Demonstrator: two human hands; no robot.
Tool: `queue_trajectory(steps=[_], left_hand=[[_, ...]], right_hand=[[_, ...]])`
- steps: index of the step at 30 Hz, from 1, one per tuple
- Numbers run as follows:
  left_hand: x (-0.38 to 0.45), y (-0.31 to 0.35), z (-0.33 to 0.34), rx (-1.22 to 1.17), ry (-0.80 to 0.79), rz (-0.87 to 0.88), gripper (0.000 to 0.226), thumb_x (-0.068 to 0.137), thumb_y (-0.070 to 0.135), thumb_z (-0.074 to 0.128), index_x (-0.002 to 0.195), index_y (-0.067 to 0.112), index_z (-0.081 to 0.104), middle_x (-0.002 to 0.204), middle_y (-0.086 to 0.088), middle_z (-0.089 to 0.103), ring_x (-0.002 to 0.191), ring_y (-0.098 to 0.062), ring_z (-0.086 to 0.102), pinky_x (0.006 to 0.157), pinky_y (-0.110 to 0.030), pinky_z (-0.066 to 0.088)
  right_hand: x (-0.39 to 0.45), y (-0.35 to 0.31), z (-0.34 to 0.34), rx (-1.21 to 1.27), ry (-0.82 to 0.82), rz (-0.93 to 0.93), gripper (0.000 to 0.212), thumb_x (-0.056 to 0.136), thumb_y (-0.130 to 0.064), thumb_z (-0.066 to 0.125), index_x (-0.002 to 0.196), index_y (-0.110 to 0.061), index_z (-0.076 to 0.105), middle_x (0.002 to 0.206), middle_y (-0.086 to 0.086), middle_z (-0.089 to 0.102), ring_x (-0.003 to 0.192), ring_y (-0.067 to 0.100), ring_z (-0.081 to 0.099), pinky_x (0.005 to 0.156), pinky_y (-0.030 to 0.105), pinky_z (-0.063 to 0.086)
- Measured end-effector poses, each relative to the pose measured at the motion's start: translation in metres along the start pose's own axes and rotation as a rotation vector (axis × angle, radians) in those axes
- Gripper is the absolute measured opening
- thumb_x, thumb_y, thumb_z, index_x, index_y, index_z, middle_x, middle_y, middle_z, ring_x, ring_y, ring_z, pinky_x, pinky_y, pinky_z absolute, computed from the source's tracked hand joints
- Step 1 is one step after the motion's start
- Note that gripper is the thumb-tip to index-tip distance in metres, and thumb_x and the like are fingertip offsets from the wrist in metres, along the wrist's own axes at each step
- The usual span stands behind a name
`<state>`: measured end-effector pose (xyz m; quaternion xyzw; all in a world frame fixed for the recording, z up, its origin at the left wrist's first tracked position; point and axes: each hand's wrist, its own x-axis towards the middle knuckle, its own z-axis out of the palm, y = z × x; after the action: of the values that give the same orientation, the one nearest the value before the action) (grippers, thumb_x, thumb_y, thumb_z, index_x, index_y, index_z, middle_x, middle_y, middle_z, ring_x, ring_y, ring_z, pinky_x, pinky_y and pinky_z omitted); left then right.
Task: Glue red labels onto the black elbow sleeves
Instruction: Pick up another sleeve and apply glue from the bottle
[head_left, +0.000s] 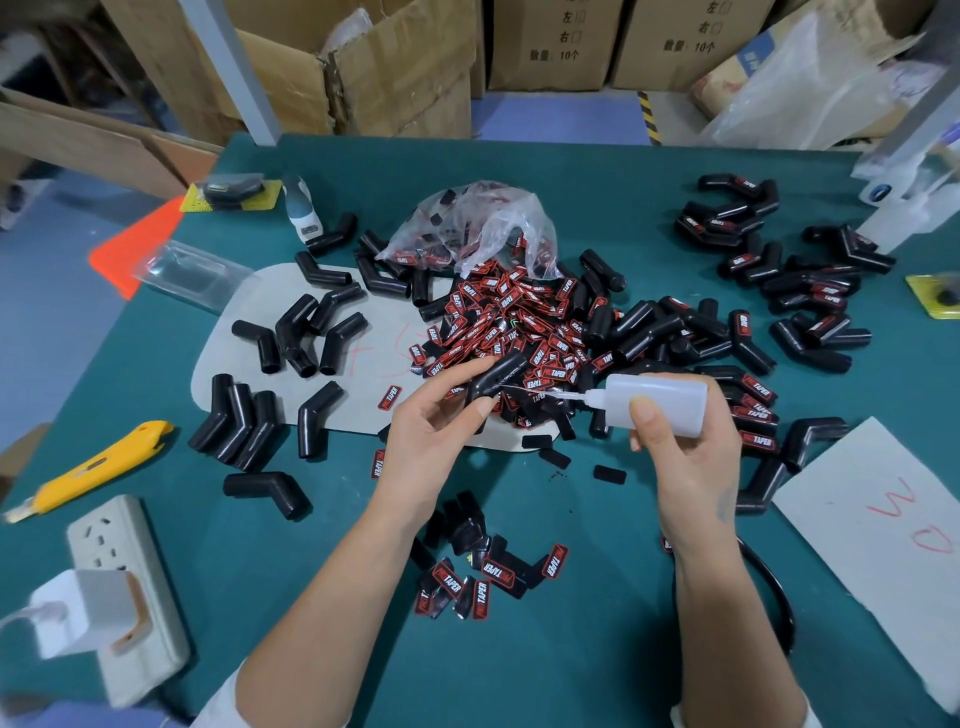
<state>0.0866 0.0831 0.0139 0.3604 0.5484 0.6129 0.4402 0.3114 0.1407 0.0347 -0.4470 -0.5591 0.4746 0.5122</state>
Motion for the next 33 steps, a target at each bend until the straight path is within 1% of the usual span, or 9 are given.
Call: queue_trajectory(steps=[3, 7, 10, 14, 21, 24, 26, 30, 33], left_hand=[[-0.0003, 0.0007, -0.0002, -0.017, 0.007, 0.000, 0.038, 0.091, 0.024, 0.076, 0.125, 0.037, 0.076, 0.126, 0.003, 0.075, 0.114, -0.017, 0.071, 0.096, -0.024, 0.054], [0.0002, 0.0008, 0.0005, -0.040, 0.020, 0.002, 0.039, 0.086, 0.033, 0.078, 0.124, 0.039, 0.076, 0.127, 0.003, 0.075, 0.117, -0.023, 0.071, 0.098, -0.025, 0.054], [0.0011, 0.0002, -0.0009, -0.030, 0.018, 0.016, 0.037, 0.090, 0.027, 0.077, 0.124, 0.040, 0.076, 0.129, 0.004, 0.074, 0.119, -0.019, 0.070, 0.101, -0.025, 0.053], [0.0008, 0.0006, -0.0006, -0.036, 0.017, 0.011, 0.038, 0.092, 0.017, 0.074, 0.124, 0.038, 0.077, 0.125, 0.005, 0.076, 0.112, -0.012, 0.072, 0.095, -0.020, 0.053], [0.0006, 0.0015, 0.0012, -0.062, 0.016, 0.009, 0.038, 0.093, 0.012, 0.073, 0.123, 0.036, 0.077, 0.123, 0.001, 0.077, 0.108, -0.014, 0.073, 0.092, -0.020, 0.054], [0.0009, 0.0013, 0.0006, -0.058, 0.025, 0.001, 0.038, 0.092, 0.016, 0.073, 0.123, 0.038, 0.077, 0.124, 0.001, 0.076, 0.111, -0.017, 0.072, 0.094, -0.023, 0.054], [0.0010, 0.0009, 0.0005, -0.054, 0.029, 0.000, 0.038, 0.092, 0.017, 0.073, 0.123, 0.039, 0.077, 0.125, 0.001, 0.076, 0.112, -0.019, 0.073, 0.096, -0.024, 0.054], [0.0007, 0.0002, 0.0005, -0.078, 0.021, 0.006, 0.036, 0.093, 0.016, 0.074, 0.124, 0.034, 0.077, 0.123, 0.000, 0.077, 0.109, -0.018, 0.075, 0.094, -0.022, 0.055], [0.0006, 0.0014, 0.0003, -0.080, 0.018, 0.008, 0.036, 0.090, 0.026, 0.076, 0.125, 0.035, 0.077, 0.123, 0.000, 0.077, 0.109, -0.018, 0.075, 0.094, -0.022, 0.055]], right_hand=[[0.0003, -0.0005, -0.0011, -0.010, 0.004, -0.004, 0.022, 0.093, -0.046, 0.072, 0.108, -0.031, 0.066, 0.101, -0.009, 0.071, 0.074, 0.009, 0.062, 0.070, 0.018, 0.052], [0.0009, -0.0001, -0.0022, -0.015, 0.008, 0.009, 0.024, 0.092, -0.047, 0.072, 0.109, -0.031, 0.067, 0.102, -0.007, 0.071, 0.074, 0.011, 0.062, 0.070, 0.020, 0.053], [0.0014, 0.0004, -0.0029, -0.013, 0.012, 0.010, 0.026, 0.092, -0.047, 0.072, 0.110, -0.029, 0.067, 0.102, -0.006, 0.072, 0.074, 0.011, 0.062, 0.070, 0.020, 0.053], [0.0012, 0.0002, -0.0011, -0.010, 0.009, 0.007, 0.022, 0.092, -0.048, 0.072, 0.108, -0.033, 0.067, 0.101, -0.008, 0.071, 0.073, 0.010, 0.062, 0.069, 0.019, 0.053], [0.0017, 0.0010, -0.0006, -0.001, 0.012, -0.010, 0.018, 0.093, -0.046, 0.072, 0.107, -0.038, 0.067, 0.104, -0.007, 0.072, 0.073, 0.011, 0.062, 0.069, 0.019, 0.053], [0.0019, 0.0014, -0.0004, -0.007, 0.006, -0.007, 0.017, 0.092, -0.047, 0.073, 0.107, -0.040, 0.067, 0.104, -0.008, 0.072, 0.074, 0.010, 0.063, 0.069, 0.019, 0.053], [0.0020, 0.0020, -0.0013, -0.011, 0.010, -0.009, 0.019, 0.093, -0.047, 0.072, 0.108, -0.038, 0.067, 0.104, -0.008, 0.072, 0.074, 0.011, 0.062, 0.069, 0.019, 0.053], [0.0015, 0.0023, -0.0018, -0.015, 0.016, -0.006, 0.019, 0.093, -0.048, 0.072, 0.108, -0.037, 0.066, 0.103, -0.008, 0.072, 0.074, 0.011, 0.062, 0.070, 0.019, 0.053], [0.0015, 0.0020, -0.0021, -0.006, 0.028, -0.005, 0.022, 0.093, -0.047, 0.072, 0.109, -0.033, 0.066, 0.102, -0.009, 0.071, 0.074, 0.011, 0.062, 0.071, 0.019, 0.053]])
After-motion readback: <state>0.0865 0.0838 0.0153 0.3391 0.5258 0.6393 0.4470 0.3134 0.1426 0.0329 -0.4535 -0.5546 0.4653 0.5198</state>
